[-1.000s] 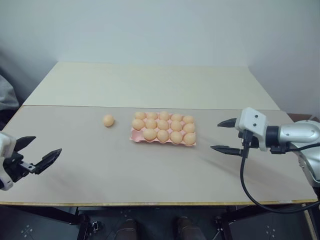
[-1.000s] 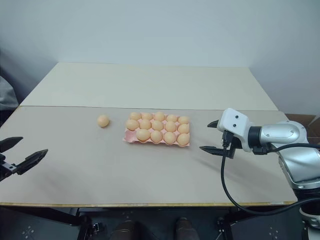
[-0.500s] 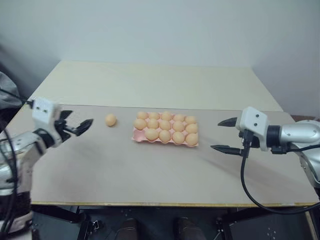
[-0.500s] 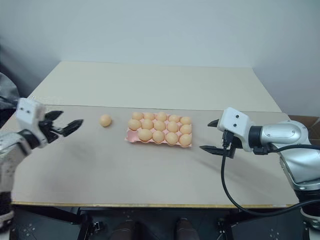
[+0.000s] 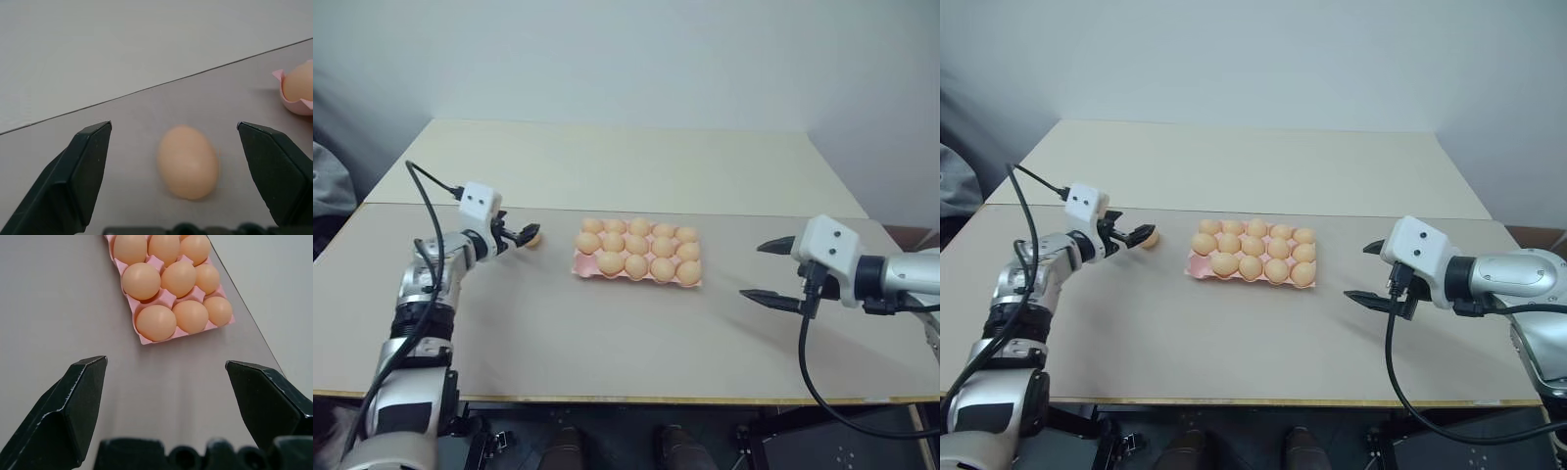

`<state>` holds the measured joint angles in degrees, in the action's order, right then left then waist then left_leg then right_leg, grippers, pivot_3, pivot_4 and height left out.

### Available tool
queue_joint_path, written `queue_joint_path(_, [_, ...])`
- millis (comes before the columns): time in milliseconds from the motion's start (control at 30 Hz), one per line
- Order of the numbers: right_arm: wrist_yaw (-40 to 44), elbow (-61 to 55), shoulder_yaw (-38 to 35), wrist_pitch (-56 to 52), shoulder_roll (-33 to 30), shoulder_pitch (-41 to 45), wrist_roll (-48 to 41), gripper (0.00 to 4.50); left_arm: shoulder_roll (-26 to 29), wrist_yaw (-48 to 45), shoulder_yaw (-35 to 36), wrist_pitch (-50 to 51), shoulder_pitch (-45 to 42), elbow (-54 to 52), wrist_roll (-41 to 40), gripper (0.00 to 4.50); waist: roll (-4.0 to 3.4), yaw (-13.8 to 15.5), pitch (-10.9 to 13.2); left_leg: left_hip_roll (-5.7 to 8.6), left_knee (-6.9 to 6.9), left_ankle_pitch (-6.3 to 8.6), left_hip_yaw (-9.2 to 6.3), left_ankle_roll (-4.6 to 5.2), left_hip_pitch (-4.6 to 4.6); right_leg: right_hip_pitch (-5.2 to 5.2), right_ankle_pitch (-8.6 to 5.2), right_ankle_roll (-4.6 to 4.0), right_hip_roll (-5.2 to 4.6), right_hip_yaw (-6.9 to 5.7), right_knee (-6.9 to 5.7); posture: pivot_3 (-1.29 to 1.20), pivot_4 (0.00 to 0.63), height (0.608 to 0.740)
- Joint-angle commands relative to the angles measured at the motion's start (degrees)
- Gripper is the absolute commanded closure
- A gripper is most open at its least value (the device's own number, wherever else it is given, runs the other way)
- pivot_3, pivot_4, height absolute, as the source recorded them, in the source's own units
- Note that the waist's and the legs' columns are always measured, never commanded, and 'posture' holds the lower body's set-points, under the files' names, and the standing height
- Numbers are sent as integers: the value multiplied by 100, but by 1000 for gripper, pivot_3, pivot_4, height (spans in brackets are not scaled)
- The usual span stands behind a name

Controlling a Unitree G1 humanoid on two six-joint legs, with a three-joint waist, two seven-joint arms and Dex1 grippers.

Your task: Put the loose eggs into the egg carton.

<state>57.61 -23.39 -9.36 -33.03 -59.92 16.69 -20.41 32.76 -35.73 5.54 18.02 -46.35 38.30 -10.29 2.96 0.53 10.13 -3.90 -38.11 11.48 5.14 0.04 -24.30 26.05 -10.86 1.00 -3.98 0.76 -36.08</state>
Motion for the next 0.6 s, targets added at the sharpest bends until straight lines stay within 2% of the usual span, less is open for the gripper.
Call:
queue_joint_path(33, [-96,-211,-268,-59,-94,-4,-54,0,-94,-40,-60,-416,-423,633,172,32,1,10,0,0,0,0,-1,0,0,0,0,0,1,-1,0,0,150,740])
queue_joint_path(200, [-167,-224,-261,-72,-69,-28,-53,0,-289,-9,-162,-906,-735,1709,433,32,1,-8,-1,0,-2,0,-2,0,1,-1,0,2,1,0,0,0,150,740])
queue_joint_path(367, [-244,-178,-305,-45,-69,-79,-26,0,-443,1,-155,-1233,-921,2296,543,32,2,9,-1,0,-5,0,-4,0,-4,0,1,2,0,-2,0,0,150,740])
queue_joint_path(567, [-263,-180,-324,-31,-102,-118,-23,0,-435,162,-53,-1396,-1098,2619,614,1893,2,10,-1,2,-12,0,-5,0,-5,-1,3,7,-1,-2,-2,0,150,740])
queue_joint_path(600, [-262,-176,-320,-24,-102,-122,-21,0,-415,192,-100,-1412,-1103,2640,687,1893,2,5,-1,2,-12,0,-5,0,-5,-1,3,7,-1,-2,-2,0,150,740])
